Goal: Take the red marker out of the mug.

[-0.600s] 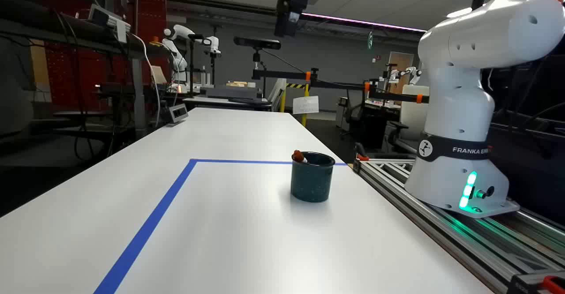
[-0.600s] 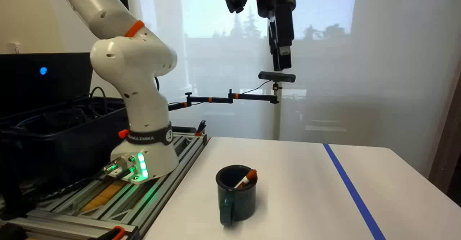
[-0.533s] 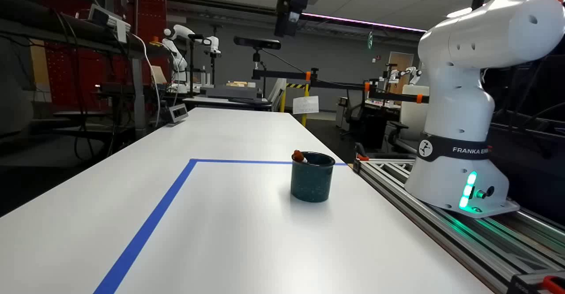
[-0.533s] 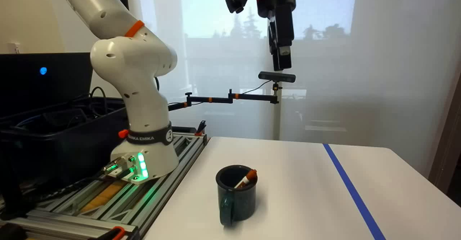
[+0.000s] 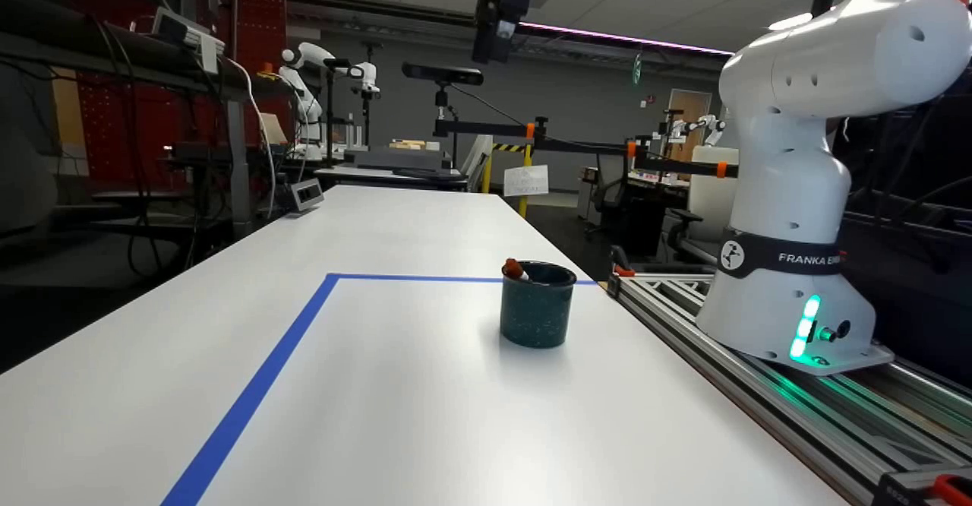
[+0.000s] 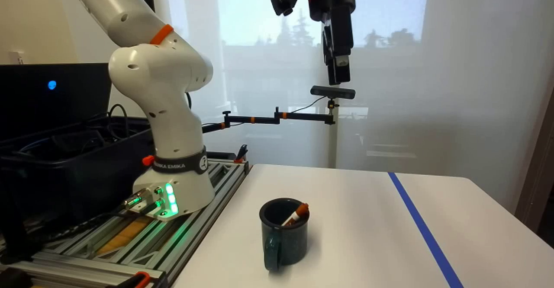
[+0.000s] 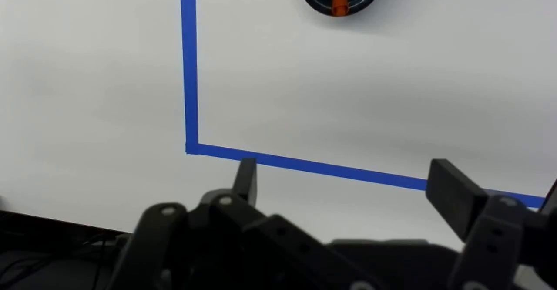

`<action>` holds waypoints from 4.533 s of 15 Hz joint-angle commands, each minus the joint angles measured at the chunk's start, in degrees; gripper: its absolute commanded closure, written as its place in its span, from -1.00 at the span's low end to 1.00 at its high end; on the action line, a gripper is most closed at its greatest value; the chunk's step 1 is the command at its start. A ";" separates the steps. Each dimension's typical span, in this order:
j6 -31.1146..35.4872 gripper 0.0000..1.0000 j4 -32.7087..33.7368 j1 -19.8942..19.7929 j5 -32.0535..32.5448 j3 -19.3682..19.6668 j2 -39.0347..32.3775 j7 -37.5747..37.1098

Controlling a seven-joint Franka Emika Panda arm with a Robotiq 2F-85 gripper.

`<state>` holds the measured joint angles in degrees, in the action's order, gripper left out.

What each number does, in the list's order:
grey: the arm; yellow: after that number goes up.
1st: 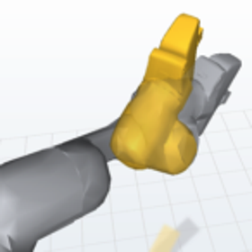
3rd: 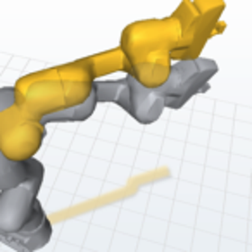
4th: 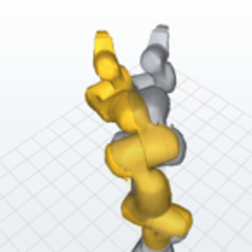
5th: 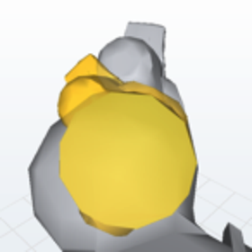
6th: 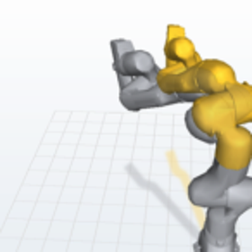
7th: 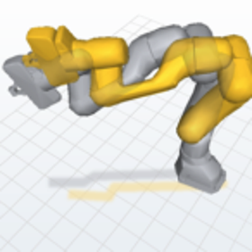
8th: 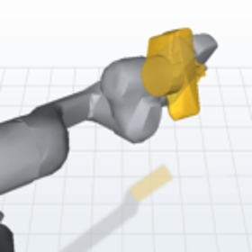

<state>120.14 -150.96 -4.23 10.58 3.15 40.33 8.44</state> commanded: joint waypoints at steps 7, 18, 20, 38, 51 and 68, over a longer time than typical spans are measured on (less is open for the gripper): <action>-4.14 -1.00 1.10 -0.48 -0.56 1.56 -11.64 -1.48; -0.03 -1.00 -1.46 -0.56 -1.01 4.41 -22.20 2.95; 1.76 -1.00 -2.16 -0.49 -1.26 4.96 -23.55 5.07; 13.70 -1.00 -1.47 -0.41 -3.54 5.00 -35.76 9.81; 11.21 -1.00 1.56 -0.42 -2.66 2.68 -39.83 7.43; 3.50 0.50 4.55 -0.93 -1.33 2.73 -42.89 3.49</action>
<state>124.43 -147.63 -4.72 8.62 5.92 -1.71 12.36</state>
